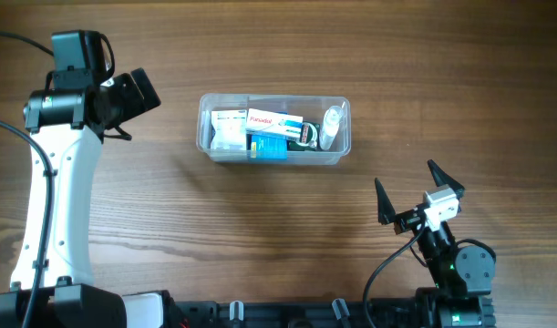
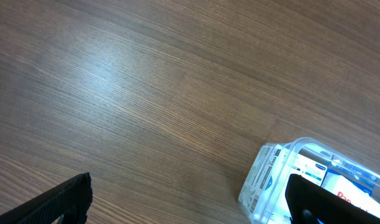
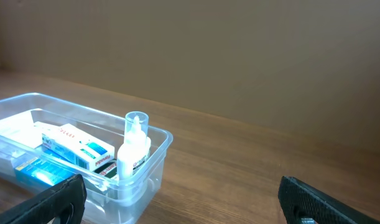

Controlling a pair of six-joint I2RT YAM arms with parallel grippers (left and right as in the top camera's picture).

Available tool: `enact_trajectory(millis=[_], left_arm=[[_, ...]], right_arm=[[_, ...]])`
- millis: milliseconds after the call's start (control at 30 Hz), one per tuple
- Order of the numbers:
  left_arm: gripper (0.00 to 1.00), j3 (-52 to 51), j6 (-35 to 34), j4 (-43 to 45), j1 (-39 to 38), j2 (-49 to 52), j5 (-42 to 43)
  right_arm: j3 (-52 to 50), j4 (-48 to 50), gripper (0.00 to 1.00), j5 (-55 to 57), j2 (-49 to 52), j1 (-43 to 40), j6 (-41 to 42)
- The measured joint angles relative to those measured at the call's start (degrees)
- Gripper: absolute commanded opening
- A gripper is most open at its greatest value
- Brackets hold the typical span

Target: Pack container

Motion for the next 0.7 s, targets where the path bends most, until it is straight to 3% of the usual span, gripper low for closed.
enact_trajectory(millis=[467,567,700], left_arm=[[1.0,-0.96,0.0,0.24,0.0,-1.33,0.0],[1.0,-5.16,0.0,0.26,-0.15,-7.98,0.04],[1.0,-16.9,0.0,0.72,-1.25,-26.05,0.02]], right_arm=[[0.0,0.0,1.0,0.0,0.0,0.0,0.0],[0.0,-0.02,1.0,0.0,0.0,-0.02,0.0],[0.0,-0.02,1.0,-0.02,-0.11,-0.02,0.0]])
